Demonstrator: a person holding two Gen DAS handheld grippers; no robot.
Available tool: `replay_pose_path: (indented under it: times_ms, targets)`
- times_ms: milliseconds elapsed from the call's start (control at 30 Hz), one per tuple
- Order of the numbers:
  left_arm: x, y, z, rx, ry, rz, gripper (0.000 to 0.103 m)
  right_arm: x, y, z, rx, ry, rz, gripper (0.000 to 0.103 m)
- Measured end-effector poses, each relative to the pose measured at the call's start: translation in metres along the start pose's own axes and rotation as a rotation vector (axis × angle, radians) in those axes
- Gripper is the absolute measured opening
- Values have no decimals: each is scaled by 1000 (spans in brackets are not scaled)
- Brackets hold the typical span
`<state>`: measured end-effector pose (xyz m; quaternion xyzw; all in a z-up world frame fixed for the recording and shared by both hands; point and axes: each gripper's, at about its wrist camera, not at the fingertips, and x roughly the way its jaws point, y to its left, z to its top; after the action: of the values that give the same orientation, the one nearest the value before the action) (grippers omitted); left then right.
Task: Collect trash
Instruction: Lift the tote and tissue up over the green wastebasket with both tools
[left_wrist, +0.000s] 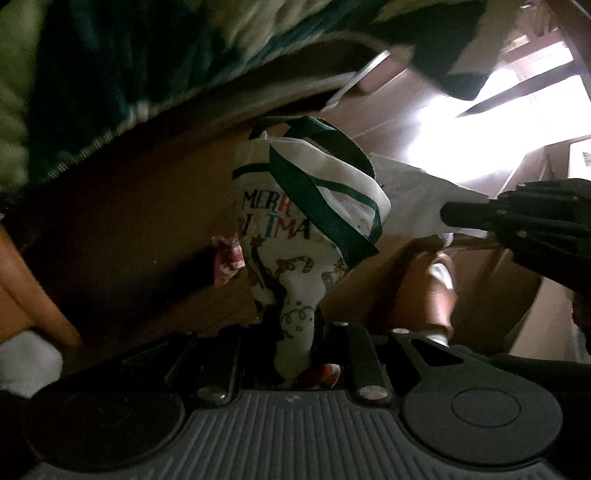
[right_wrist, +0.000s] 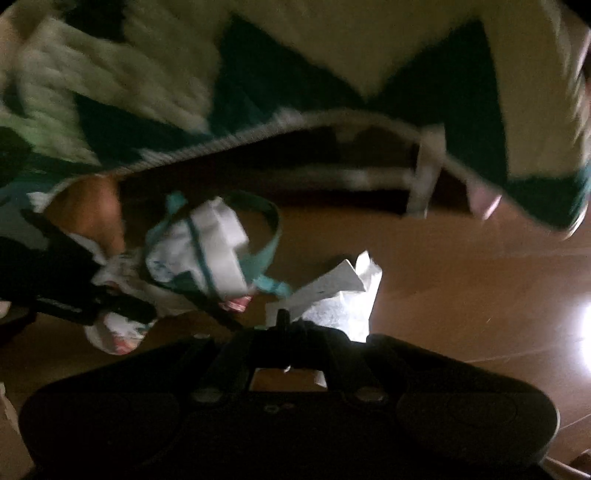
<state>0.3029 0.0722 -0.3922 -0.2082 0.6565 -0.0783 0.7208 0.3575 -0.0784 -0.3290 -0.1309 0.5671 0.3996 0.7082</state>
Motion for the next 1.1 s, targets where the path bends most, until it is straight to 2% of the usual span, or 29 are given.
replay_pose_path:
  times_ms: [167, 300, 667, 900, 1100]
  targets:
    - [-72, -28, -16, -11, -116, -24, 16, -90, 28, 9, -55, -125, -41, 0]
    - [-137, -58, -33, -2, -242, -51, 16, -168, 52, 5, -72, -252, -75, 0]
    - [-317, -178, -68, 163, -598, -25, 16, -371, 107, -25, -172, -617, -211, 0]
    - [-394, -263, -63, 257, -767, -57, 17, -485, 110, -33, -215, -840, -358, 0]
    - [-441, -347, -40, 339, -847, -114, 17, -565, 75, -30, -145, -977, -463, 0]
